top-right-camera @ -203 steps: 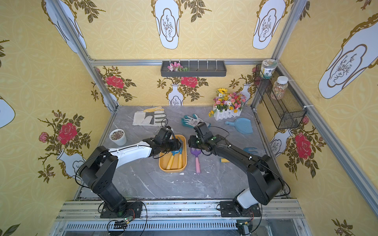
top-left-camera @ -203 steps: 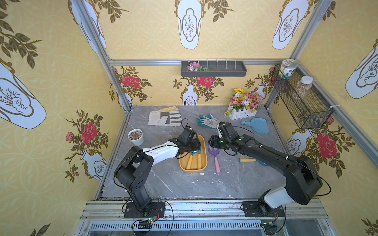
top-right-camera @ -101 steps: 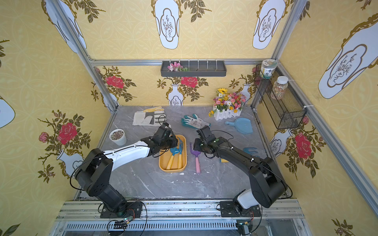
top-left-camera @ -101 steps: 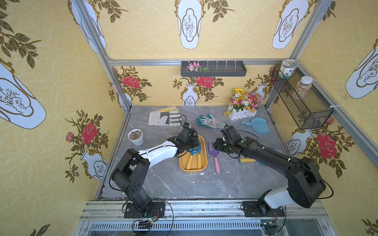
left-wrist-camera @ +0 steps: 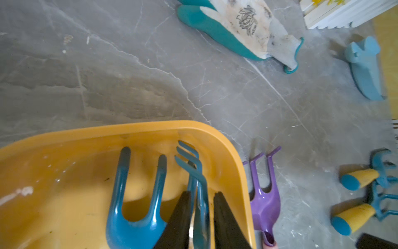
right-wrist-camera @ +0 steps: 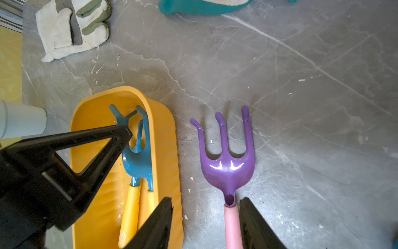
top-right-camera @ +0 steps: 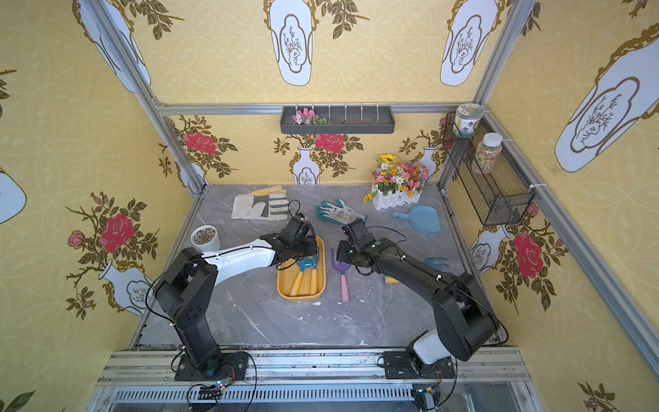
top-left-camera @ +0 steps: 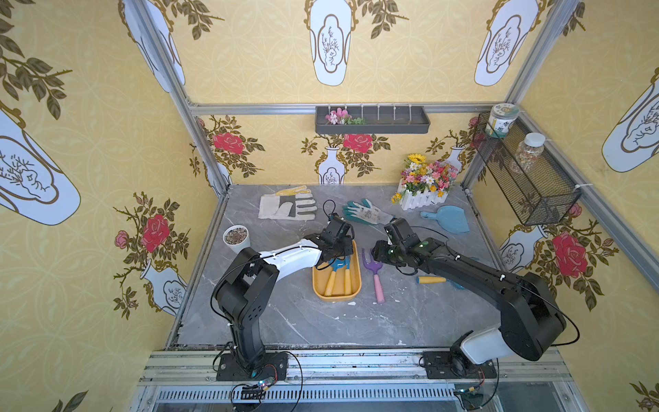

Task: Put the rake into the storage box
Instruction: Place the rake in the storage box.

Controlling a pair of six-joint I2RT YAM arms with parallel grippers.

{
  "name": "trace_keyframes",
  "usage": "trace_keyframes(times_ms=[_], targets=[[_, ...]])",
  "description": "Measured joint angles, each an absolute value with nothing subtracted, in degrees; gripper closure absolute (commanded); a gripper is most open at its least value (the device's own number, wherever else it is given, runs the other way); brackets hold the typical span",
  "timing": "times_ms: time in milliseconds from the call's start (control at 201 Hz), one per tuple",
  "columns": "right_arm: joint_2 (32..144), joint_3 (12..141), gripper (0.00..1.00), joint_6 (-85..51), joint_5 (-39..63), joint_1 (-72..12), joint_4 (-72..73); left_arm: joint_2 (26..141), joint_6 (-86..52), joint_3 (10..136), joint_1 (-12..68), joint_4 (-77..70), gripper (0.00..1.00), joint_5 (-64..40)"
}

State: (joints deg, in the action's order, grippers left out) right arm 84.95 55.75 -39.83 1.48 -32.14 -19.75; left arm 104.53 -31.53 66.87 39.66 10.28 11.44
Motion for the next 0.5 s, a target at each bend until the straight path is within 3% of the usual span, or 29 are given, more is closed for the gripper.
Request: trace_keyframes(times_ms=[294,498], targets=[[84.88,54.92,0.45,-40.16,1.54,-32.14,-19.68,108.77,-32.27,70.28,39.66,19.11,0.76,17.74],[86.56,54.70,0.44,-40.27,1.74,-32.18,-19.64,107.66,-33.04,70.19,39.70,21.82,0.67,19.11]])
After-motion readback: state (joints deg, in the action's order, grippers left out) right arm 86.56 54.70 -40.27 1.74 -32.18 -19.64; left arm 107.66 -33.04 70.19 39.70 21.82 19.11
